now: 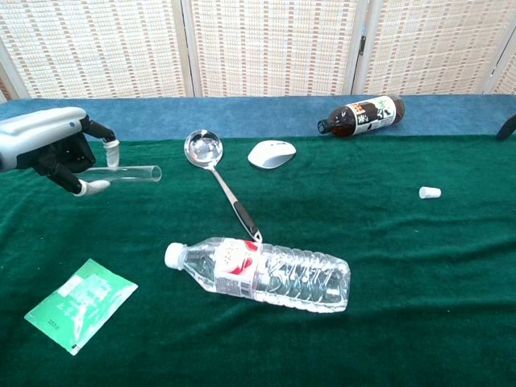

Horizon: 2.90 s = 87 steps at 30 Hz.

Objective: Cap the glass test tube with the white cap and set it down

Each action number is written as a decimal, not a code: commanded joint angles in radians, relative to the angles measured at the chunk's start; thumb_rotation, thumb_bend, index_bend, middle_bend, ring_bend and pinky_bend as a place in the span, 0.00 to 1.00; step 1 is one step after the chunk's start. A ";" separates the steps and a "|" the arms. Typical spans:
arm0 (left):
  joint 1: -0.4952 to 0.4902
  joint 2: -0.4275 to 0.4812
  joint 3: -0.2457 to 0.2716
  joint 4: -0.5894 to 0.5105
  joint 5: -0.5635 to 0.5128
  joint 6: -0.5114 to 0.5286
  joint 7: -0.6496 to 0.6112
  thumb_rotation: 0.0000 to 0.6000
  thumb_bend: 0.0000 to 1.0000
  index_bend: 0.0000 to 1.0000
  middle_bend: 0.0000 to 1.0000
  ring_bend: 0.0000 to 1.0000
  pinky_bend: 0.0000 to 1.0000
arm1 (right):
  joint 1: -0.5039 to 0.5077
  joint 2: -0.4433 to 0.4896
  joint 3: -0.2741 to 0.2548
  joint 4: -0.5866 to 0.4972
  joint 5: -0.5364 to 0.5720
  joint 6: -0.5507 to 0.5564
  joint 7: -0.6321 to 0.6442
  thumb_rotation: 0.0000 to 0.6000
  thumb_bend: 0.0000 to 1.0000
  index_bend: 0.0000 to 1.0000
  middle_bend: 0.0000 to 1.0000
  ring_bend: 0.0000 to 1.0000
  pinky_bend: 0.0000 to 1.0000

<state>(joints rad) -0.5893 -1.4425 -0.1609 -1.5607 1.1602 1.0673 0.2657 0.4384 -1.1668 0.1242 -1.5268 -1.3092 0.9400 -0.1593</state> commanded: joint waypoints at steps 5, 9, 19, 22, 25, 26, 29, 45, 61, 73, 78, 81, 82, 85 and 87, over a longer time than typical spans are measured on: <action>0.006 0.005 0.005 0.000 -0.010 0.000 -0.002 1.00 0.45 0.68 0.97 0.97 0.90 | 0.102 -0.122 0.000 0.135 0.091 -0.147 -0.011 1.00 0.84 0.24 0.93 1.00 1.00; 0.006 0.000 0.008 0.006 -0.012 -0.002 -0.005 1.00 0.45 0.68 0.97 0.97 0.90 | 0.135 -0.169 -0.001 0.180 0.104 -0.187 -0.009 1.00 0.84 0.24 0.93 1.00 1.00; 0.006 -0.009 0.013 0.027 -0.018 -0.012 -0.015 1.00 0.45 0.68 0.97 0.97 0.90 | 0.186 -0.246 -0.007 0.258 0.125 -0.225 -0.021 1.00 0.84 0.24 0.93 1.00 1.00; 0.007 -0.010 0.015 0.031 -0.020 -0.015 -0.017 1.00 0.45 0.68 0.97 0.97 0.90 | 0.197 -0.261 -0.009 0.274 0.136 -0.237 -0.024 1.00 0.84 0.24 0.93 1.00 1.00; 0.007 -0.010 0.017 0.037 -0.020 -0.016 -0.016 1.00 0.45 0.68 0.97 0.97 0.90 | 0.206 -0.274 -0.015 0.287 0.146 -0.248 -0.033 1.00 0.84 0.24 0.93 1.00 1.00; 0.007 -0.011 0.017 0.039 -0.021 -0.017 -0.017 1.00 0.45 0.68 0.97 0.97 0.90 | 0.207 -0.277 -0.017 0.290 0.148 -0.249 -0.036 1.00 0.84 0.24 0.93 1.00 1.00; 0.009 -0.013 0.017 0.046 -0.024 -0.020 -0.024 1.00 0.45 0.68 0.97 0.97 0.90 | 0.207 -0.278 -0.020 0.297 0.160 -0.243 -0.043 1.00 0.84 0.24 0.93 1.00 1.00; 0.003 -0.027 0.016 0.058 -0.024 -0.029 -0.027 1.00 0.45 0.68 0.97 0.97 0.90 | 0.163 -0.209 -0.036 0.260 0.206 -0.187 -0.044 1.00 0.84 0.24 0.93 1.00 1.00; 0.008 -0.021 0.012 0.058 -0.028 -0.025 -0.038 1.00 0.45 0.68 0.97 0.97 0.90 | 0.125 -0.144 -0.017 0.169 0.134 -0.070 0.027 1.00 0.82 0.22 0.87 1.00 0.93; 0.010 -0.021 0.015 0.055 -0.022 -0.025 -0.046 1.00 0.45 0.68 0.97 0.97 0.90 | 0.083 -0.104 -0.008 0.115 0.202 0.016 -0.065 0.78 0.26 0.00 0.79 1.00 0.86; 0.015 -0.017 0.016 0.048 -0.022 -0.022 -0.049 1.00 0.45 0.68 0.97 0.97 0.90 | 0.084 -0.126 -0.018 0.175 0.129 0.032 -0.023 0.79 0.25 0.11 0.90 1.00 0.98; 0.017 -0.014 0.016 0.044 -0.022 -0.019 -0.049 1.00 0.45 0.68 0.97 0.97 0.90 | 0.095 -0.147 -0.022 0.224 0.095 0.017 0.011 0.80 0.25 0.26 0.95 1.00 1.00; 0.017 -0.013 0.016 0.042 -0.021 -0.018 -0.048 1.00 0.45 0.68 0.97 0.97 0.90 | 0.102 -0.157 -0.025 0.246 0.086 0.007 0.015 0.81 0.25 0.30 0.97 1.00 1.00; 0.019 -0.010 0.017 0.038 -0.022 -0.016 -0.045 1.00 0.45 0.68 0.97 0.97 0.90 | 0.116 -0.186 -0.026 0.300 0.075 -0.009 0.010 0.83 0.25 0.36 0.99 1.00 1.00; 0.020 -0.010 0.017 0.036 -0.025 -0.015 -0.042 1.00 0.45 0.68 0.97 0.97 0.90 | 0.123 -0.205 -0.020 0.326 0.079 -0.018 0.015 0.83 0.25 0.38 1.00 1.00 1.00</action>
<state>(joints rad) -0.5696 -1.4525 -0.1441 -1.5246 1.1353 1.0522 0.2231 0.5511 -1.3535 0.1021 -1.2216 -1.2257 0.9337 -0.1497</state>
